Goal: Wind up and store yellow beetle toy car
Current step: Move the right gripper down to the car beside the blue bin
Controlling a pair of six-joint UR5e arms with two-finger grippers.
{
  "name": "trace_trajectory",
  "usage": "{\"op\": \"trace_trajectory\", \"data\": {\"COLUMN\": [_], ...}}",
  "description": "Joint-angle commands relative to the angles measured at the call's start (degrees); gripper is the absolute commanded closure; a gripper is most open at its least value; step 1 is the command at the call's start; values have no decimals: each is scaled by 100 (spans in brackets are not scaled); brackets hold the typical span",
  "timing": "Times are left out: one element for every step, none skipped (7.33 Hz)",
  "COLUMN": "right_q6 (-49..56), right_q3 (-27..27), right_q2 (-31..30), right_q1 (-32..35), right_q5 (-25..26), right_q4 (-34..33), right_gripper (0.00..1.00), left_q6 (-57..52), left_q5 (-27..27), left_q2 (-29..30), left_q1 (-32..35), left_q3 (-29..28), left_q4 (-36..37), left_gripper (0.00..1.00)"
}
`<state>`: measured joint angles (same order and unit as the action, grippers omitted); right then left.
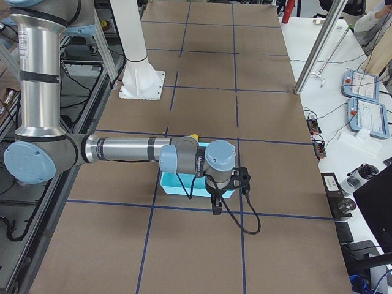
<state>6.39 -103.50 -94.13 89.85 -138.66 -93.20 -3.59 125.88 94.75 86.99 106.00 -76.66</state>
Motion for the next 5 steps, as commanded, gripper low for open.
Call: {"op": "trace_trajectory", "data": {"right_q6": [11, 28, 29, 37, 37], "right_q3": [-1073, -1329, -1731, -2023, -2069], "right_q2": [43, 192, 167, 141, -51], "right_q1": [-999, -1309, -1452, -1784, -2048], "right_q5": [-292, -694, -715, -672, -654], "right_q4": [29, 13, -5, -23, -40], "right_gripper": [0, 0, 0, 0, 0], "left_q6": [7, 7, 25, 25, 25], "left_q5": [103, 112, 338, 724, 762], "left_q2": [-606, -773, -1000, -1011, -1020], "left_q1": [143, 143, 143, 186, 387], "left_q3": [-743, -982, -1011, -933, -1002], "left_q4": [-732, -1102, -1375, -1387, -1309], "left_gripper": [1, 1, 1, 1, 1]}}
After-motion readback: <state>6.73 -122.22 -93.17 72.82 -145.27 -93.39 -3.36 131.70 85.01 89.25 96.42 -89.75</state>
